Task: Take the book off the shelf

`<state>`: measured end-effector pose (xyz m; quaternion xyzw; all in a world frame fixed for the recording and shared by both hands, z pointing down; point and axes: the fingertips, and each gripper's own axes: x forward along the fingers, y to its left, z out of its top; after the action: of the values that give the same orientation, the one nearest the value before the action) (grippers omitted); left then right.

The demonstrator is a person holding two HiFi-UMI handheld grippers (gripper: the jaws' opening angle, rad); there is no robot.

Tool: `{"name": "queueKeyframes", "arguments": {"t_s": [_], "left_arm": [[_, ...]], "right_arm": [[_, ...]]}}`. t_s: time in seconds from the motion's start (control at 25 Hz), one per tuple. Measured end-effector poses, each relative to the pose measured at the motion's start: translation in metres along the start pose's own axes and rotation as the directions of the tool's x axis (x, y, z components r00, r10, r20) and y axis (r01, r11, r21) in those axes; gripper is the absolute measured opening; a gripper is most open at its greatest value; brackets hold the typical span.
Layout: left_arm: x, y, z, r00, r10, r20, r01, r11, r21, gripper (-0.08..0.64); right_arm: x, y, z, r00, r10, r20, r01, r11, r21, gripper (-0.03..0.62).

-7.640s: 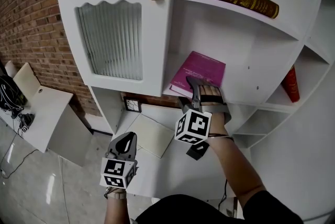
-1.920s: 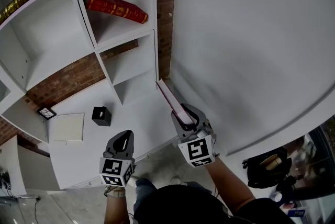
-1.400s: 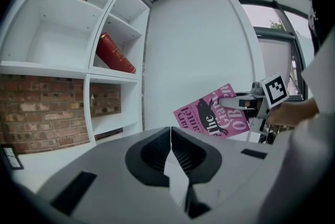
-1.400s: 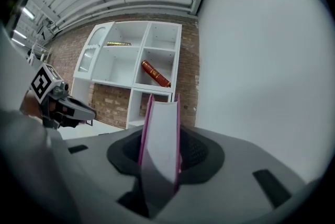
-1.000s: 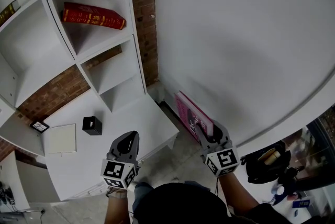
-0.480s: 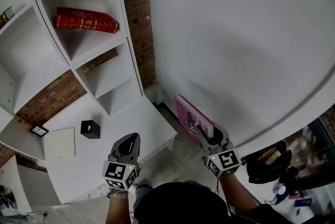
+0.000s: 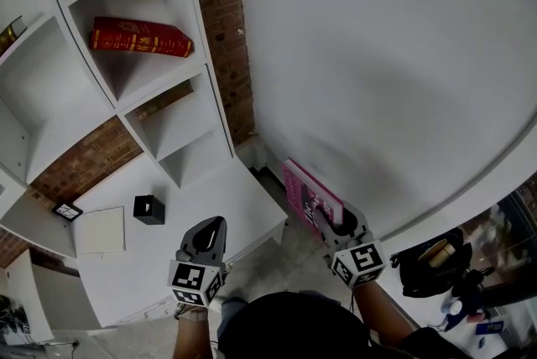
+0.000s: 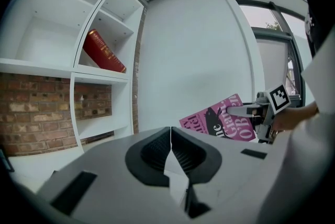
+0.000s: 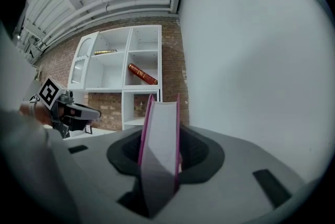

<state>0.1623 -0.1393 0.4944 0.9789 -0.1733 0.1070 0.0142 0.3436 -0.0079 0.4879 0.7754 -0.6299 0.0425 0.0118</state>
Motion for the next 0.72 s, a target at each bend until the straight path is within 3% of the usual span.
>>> {"name": "queueKeyframes", "arguments": {"t_s": [0.72], "left_arm": [[-0.013,0.012,-0.006,0.999,0.036,-0.006,-0.036,0.999,0.000,0.009]], "right_arm": [[0.001,0.008,0.001,1.000,0.013,0.016,-0.013,1.000,0.022,0.147]]}}
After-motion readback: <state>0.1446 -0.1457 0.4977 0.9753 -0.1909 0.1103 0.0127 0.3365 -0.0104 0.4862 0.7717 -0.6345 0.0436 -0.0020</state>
